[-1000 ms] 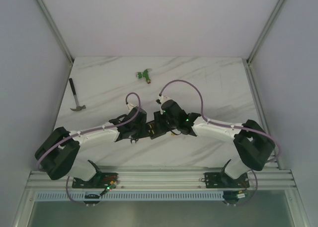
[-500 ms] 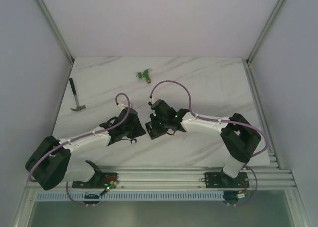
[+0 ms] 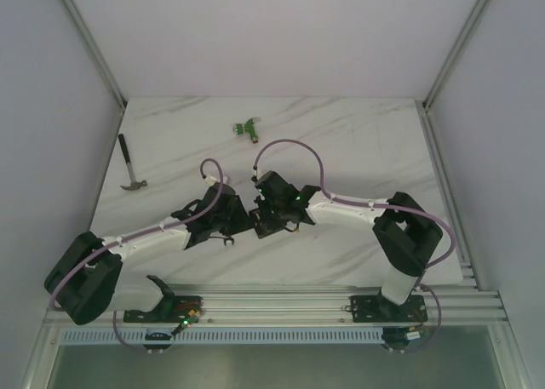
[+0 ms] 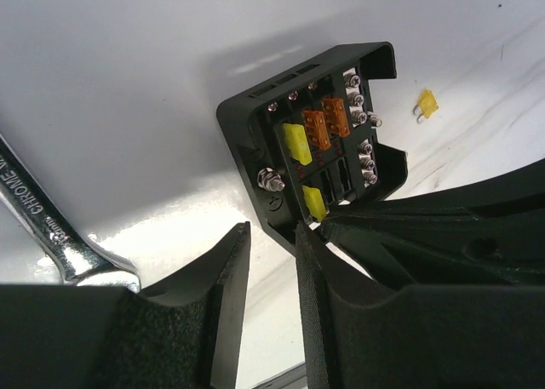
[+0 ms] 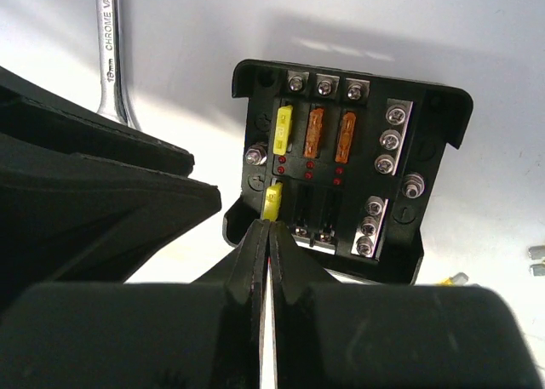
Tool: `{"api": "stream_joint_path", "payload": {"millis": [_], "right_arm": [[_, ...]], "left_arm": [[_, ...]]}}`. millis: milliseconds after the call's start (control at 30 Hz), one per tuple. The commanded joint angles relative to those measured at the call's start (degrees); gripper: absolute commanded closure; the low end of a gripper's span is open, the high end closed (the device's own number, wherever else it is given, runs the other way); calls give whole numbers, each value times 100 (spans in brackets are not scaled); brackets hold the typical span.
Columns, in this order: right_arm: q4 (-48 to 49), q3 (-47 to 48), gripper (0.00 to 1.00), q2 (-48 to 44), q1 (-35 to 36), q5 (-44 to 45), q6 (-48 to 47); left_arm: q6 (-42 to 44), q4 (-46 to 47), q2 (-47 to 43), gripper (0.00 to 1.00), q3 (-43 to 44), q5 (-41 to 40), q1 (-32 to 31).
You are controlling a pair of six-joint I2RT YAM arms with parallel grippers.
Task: Snap on the fuse box
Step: Adjust the fuse in the fuse box base.
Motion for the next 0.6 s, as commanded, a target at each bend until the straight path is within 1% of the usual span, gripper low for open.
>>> {"api": "stream_joint_path", "payload": {"millis": [0,200,400,567], "right_arm": [[-252,213,99,204,34,226,47],[-657,284,100,403,37,426,100],[-1069,298,100,800,38,541,128],[-1369,276,100,1149,38,850,183]], "left_arm": [[-54,233,104,63,-45,186,15],[-72,343,234,67,-76,281,11],[-95,454,400,71,-89,344,-15],[-100,493,405,72,-132,299,-15]]}}
